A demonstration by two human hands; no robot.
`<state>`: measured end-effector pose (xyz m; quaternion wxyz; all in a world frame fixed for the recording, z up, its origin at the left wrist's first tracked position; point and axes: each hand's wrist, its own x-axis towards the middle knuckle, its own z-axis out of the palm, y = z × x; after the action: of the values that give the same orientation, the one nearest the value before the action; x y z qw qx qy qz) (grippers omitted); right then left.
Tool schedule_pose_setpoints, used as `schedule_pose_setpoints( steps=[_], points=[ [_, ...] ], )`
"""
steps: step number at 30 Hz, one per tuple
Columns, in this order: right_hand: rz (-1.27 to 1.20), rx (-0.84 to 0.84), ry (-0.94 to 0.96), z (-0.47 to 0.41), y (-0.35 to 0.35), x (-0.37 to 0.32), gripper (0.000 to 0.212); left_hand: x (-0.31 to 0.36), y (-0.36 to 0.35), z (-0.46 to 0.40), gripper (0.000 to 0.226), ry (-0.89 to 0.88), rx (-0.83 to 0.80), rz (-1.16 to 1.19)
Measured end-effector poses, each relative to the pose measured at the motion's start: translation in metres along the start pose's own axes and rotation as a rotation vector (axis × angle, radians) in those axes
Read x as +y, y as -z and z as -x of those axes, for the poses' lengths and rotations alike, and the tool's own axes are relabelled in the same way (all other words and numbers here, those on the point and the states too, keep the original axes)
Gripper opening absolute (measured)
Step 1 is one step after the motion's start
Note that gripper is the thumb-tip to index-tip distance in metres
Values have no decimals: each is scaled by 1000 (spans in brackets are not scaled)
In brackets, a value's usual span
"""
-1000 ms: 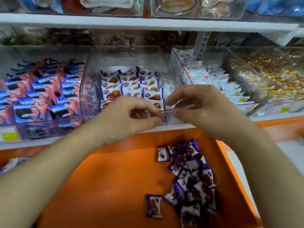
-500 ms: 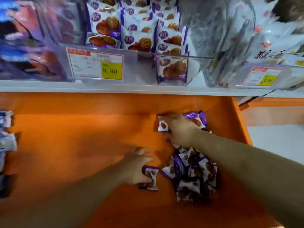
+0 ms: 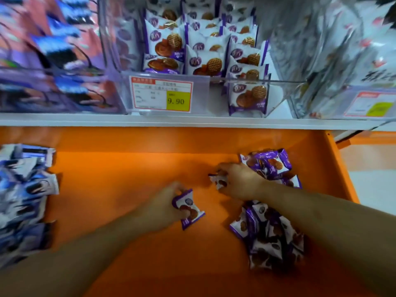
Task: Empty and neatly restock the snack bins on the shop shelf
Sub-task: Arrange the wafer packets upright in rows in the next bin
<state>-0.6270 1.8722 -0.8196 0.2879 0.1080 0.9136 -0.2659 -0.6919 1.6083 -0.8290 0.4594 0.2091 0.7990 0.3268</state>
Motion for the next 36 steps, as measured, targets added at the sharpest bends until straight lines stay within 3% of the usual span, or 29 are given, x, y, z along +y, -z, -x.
schedule_pose_setpoints(
  steps=[5, 13, 21, 27, 30, 36],
  points=[
    [-501, -76, 28, 60, 46, -81, 26, 46, 54, 45, 42, 52, 117, 173],
    [-1106, 80, 103, 163, 118, -140, 25, 159, 112, 153, 32, -144, 137, 203],
    [-1268, 436, 249, 197, 152, -194, 34, 213, 140, 205, 38, -291, 311, 307],
    [-1032, 862, 119, 202, 162, -185, 34, 216, 153, 194, 40, -343, 436, 297],
    [-1094, 1069, 105, 202, 175, -163, 34, 221, 159, 182, 41, -392, 507, 201],
    [-1089, 1086, 76, 190, 188, -145, 28, 235, 156, 146, 25, -440, 592, 136]
  ],
)
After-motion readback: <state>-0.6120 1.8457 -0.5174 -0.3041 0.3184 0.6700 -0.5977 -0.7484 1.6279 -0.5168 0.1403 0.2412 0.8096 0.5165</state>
